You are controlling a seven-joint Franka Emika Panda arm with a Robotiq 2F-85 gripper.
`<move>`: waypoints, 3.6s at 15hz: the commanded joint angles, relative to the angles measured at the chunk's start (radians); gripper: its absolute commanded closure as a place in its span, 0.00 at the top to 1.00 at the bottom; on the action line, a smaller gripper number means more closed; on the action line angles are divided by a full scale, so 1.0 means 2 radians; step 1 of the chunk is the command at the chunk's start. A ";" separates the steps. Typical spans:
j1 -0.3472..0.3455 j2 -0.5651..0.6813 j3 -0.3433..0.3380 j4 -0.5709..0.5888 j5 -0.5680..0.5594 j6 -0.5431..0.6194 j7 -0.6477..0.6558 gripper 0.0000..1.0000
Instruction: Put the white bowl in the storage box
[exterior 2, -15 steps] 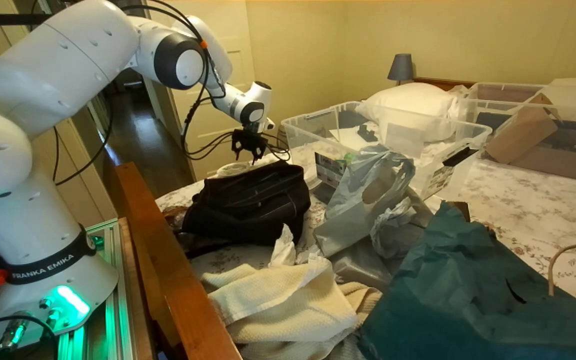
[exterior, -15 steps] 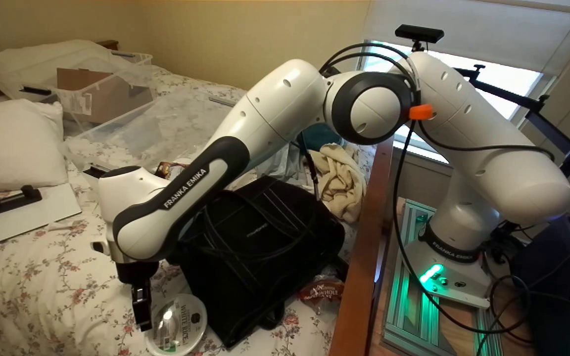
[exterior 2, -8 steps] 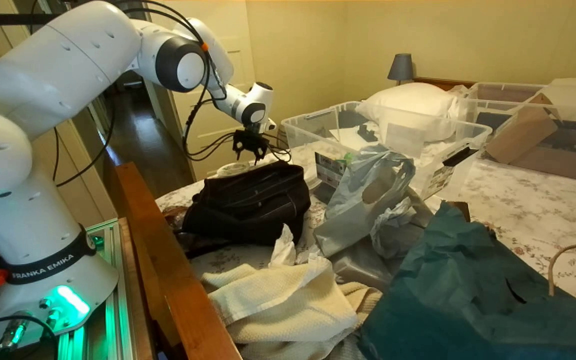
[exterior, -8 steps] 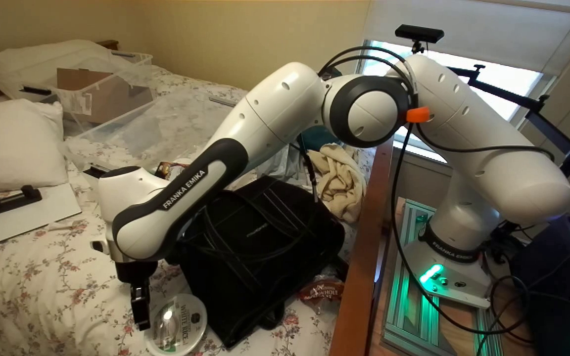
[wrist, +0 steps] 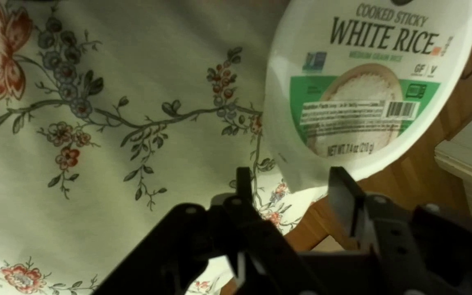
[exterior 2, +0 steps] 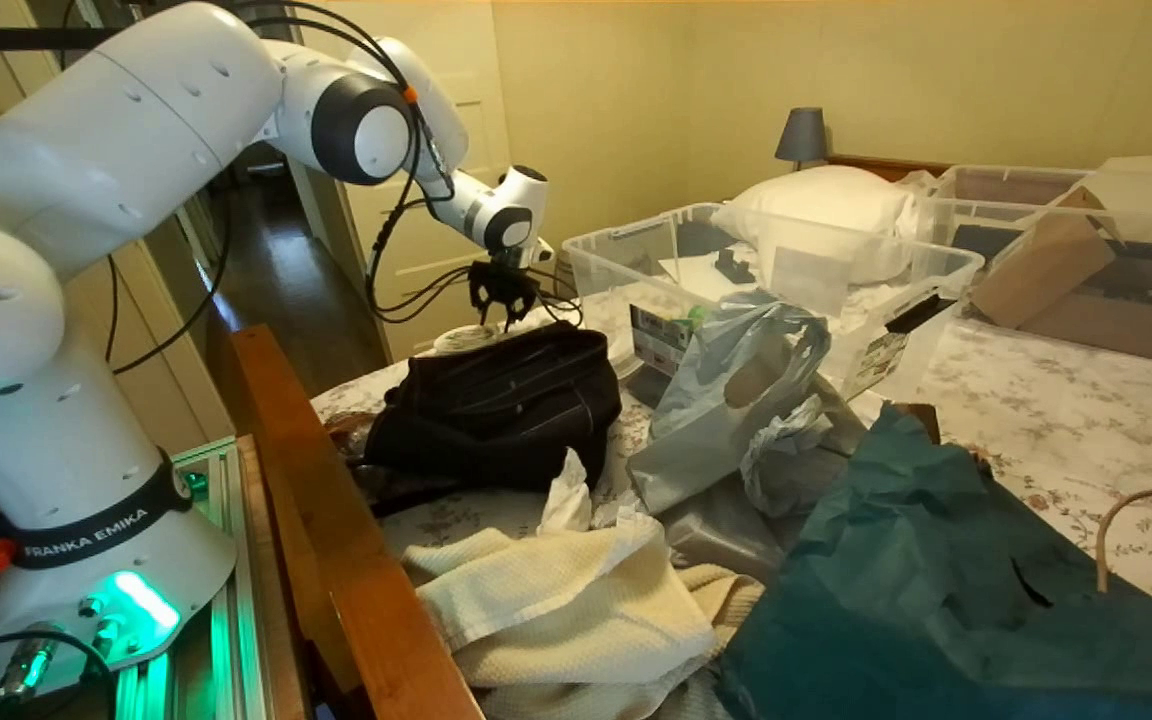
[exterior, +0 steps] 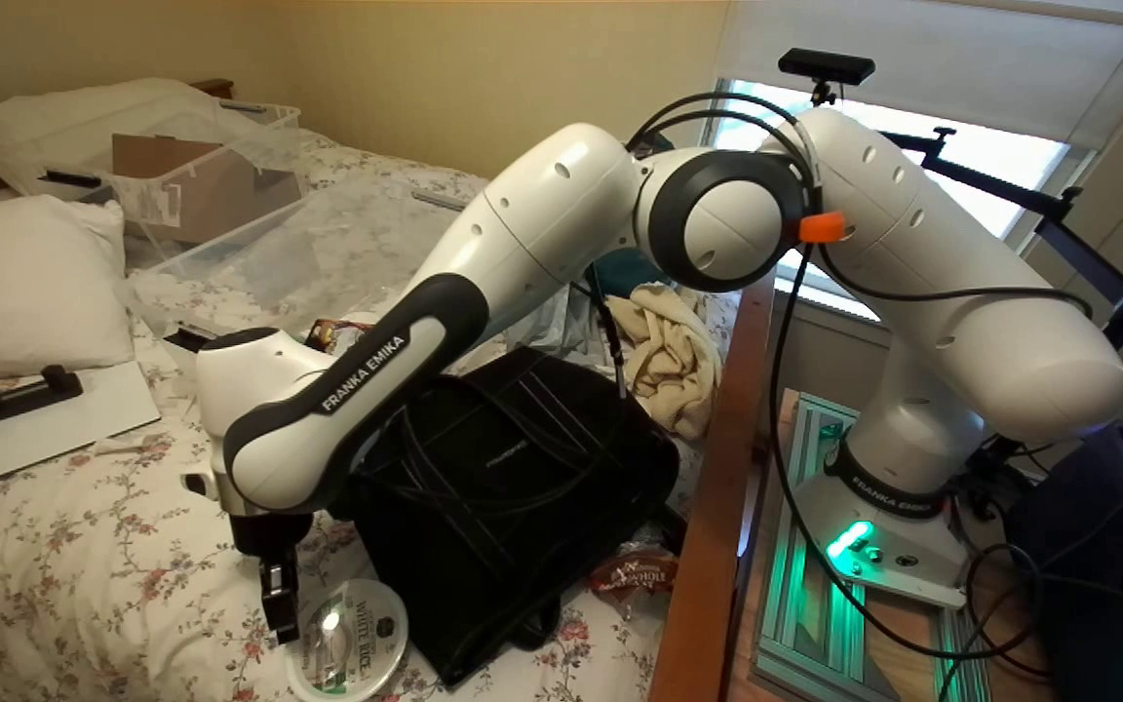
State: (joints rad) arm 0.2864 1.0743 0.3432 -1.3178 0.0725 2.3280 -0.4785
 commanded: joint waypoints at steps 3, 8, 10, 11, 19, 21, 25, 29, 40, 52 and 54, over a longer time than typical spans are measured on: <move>0.003 0.011 -0.003 0.016 -0.015 -0.001 0.008 0.56; 0.003 0.010 -0.003 0.015 -0.014 0.000 0.007 0.08; 0.002 0.010 -0.003 0.014 -0.014 0.000 0.007 0.00; 0.002 0.010 -0.003 0.014 -0.014 0.000 0.007 0.00; -0.002 -0.020 -0.008 -0.028 0.000 0.027 0.014 0.00; -0.013 -0.037 0.001 -0.057 0.010 0.057 0.012 0.00; -0.028 -0.063 0.010 -0.100 0.006 0.093 0.029 0.00; -0.040 -0.092 0.013 -0.145 0.013 0.115 0.059 0.00; -0.106 -0.126 0.077 -0.237 0.063 0.223 0.074 0.00; -0.128 -0.106 0.098 -0.228 0.068 0.243 0.067 0.00; -0.140 -0.102 0.109 -0.230 0.077 0.260 0.070 0.00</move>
State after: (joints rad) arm 0.0508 0.8606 0.5141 -1.7643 0.1884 2.7931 -0.3358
